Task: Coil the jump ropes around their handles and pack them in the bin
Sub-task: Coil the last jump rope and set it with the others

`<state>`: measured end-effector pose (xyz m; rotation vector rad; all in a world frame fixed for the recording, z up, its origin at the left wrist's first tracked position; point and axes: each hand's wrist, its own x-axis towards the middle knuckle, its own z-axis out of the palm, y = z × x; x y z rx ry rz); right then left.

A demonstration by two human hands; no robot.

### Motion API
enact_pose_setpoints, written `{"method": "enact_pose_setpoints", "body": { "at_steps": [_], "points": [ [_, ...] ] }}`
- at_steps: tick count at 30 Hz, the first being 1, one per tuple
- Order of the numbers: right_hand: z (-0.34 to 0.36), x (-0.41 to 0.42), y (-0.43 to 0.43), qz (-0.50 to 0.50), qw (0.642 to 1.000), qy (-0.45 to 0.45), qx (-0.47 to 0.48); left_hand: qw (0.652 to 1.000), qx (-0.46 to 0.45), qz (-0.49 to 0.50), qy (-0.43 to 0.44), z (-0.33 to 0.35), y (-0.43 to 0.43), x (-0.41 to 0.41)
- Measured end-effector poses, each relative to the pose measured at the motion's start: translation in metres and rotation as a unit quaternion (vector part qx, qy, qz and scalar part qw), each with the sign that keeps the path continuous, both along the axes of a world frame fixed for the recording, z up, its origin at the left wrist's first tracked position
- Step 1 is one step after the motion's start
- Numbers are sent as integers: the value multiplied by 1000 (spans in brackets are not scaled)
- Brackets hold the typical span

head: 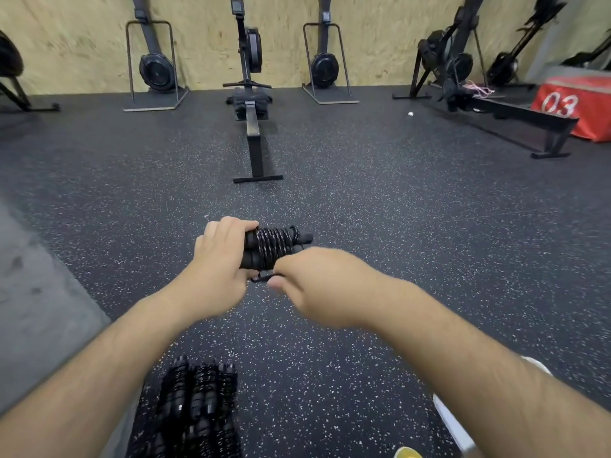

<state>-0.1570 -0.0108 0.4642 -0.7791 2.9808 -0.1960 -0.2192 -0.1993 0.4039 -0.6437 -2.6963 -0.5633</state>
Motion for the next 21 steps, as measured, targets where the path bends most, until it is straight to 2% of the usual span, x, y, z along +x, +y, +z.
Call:
{"method": "enact_pose_setpoints", "body": {
  "at_steps": [4, 7, 10, 12, 14, 15, 17, 21],
  "points": [
    [3, -13, 17, -1, 995, 98, -23, 999, -12, -31, -16, 5, -3, 1],
    [3, -21, 27, 19, 987, 136, -80, 995, -36, -87, -27, 8, -4, 5],
    [4, -30, 33, 25, 981, 127, -146, 983, -62, -160, -60, 11, 6, 18],
    [6, -35, 39, 26, 973, 53, -222, 974, -46, -171, -139, 13, 15, 28],
    [8, -40, 48, 18, 933, -78, -350, 960, 42, -170, -217, 17, 21, 36],
    [6, -43, 52, 7, 908, -115, -403, 948, 108, -178, -239, 20, 24, 38],
    [-2, -50, 58, -18, 880, -124, -457, 923, 223, -187, -250, 26, 26, 41],
    [-23, -57, 45, -74, 870, -116, -473, 896, 349, -148, -231, 30, 33, 42]
  ]
}}
